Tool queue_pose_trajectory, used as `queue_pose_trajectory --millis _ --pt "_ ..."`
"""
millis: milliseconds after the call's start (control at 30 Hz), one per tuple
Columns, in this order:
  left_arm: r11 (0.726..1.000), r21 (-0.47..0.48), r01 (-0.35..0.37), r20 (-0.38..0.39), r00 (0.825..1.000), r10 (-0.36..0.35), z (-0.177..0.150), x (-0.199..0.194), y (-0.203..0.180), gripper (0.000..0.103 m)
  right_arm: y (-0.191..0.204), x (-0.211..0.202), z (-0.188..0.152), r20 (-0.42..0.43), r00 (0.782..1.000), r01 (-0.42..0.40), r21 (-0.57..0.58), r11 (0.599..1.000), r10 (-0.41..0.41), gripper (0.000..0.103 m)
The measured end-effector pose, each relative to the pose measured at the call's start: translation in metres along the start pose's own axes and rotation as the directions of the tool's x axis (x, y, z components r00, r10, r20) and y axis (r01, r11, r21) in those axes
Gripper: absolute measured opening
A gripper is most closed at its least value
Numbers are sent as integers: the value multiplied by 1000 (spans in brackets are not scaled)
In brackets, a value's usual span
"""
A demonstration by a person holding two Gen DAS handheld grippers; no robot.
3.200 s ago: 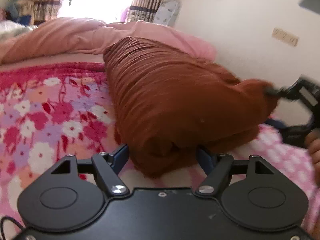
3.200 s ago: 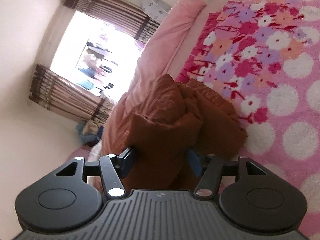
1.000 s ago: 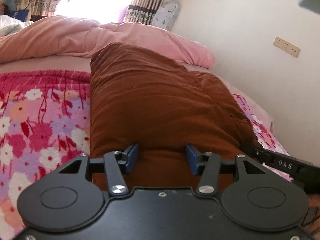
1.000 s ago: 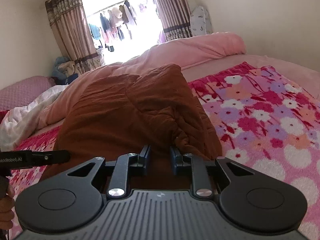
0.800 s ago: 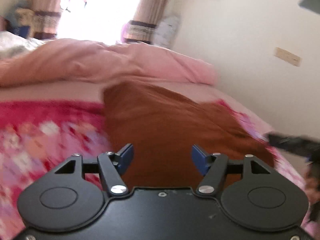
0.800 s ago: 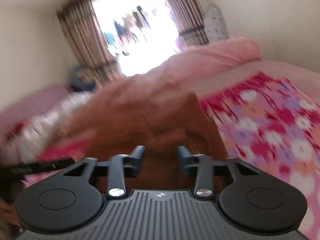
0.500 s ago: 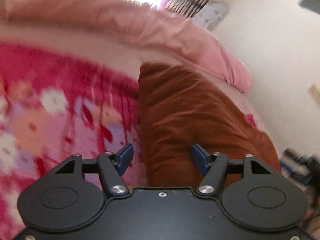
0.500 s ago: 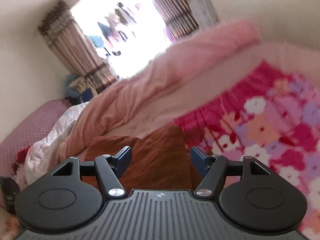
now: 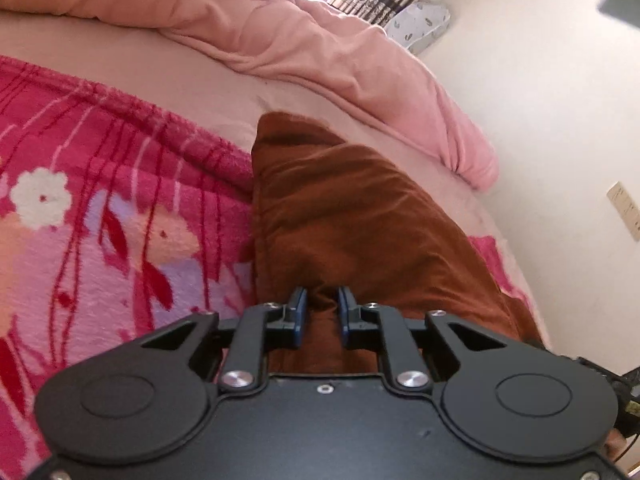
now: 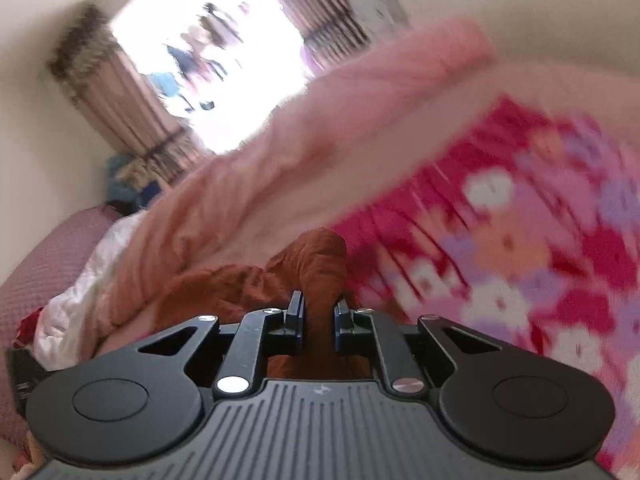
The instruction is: Fold large clothes
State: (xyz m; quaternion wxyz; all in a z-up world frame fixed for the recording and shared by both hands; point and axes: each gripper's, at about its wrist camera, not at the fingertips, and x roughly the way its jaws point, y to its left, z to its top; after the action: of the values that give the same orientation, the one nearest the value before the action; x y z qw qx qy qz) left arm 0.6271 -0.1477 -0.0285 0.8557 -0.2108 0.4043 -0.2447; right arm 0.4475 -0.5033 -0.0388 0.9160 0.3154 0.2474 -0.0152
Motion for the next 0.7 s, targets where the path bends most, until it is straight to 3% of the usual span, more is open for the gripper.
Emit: queue_pose_trajectory --millis 133,200,300,333,400,500,633,700 --pt "992 100 -77 29 997 74 -9 3 -13 20 -14 17 -13 -24 1000 17 38 999 -16 19" --pt "986 128 -108 55 993 102 -8 -9 -19 22 -13 9 -11 -3 1000 15 52 999 -15 37" --pt "978 183 -98 98 992 81 -20 -51 -27 38 -4 -27 -9 41 999 -8 41 999 7 50" --pt "975 203 -88 112 992 66 -30 -70 -30 42 -1 -45 -11 67 998 -14 28 1000 12 50" --pt "968 239 -76 133 990 45 -59 -106 -32 43 2 -75 -20 92 996 -22 21 1000 20 60" --pt "963 265 -56 128 991 23 -108 -143 -25 44 -11 -116 -53 92 994 -63 88 994 55 62" --pt "965 262 -10 80 997 -11 -159 -167 -19 45 -36 -135 -95 64 992 -119 232 965 107 64" --pt "956 294 -22 85 996 -3 -177 -169 -23 48 -42 -136 -107 77 985 -170 278 945 155 64"
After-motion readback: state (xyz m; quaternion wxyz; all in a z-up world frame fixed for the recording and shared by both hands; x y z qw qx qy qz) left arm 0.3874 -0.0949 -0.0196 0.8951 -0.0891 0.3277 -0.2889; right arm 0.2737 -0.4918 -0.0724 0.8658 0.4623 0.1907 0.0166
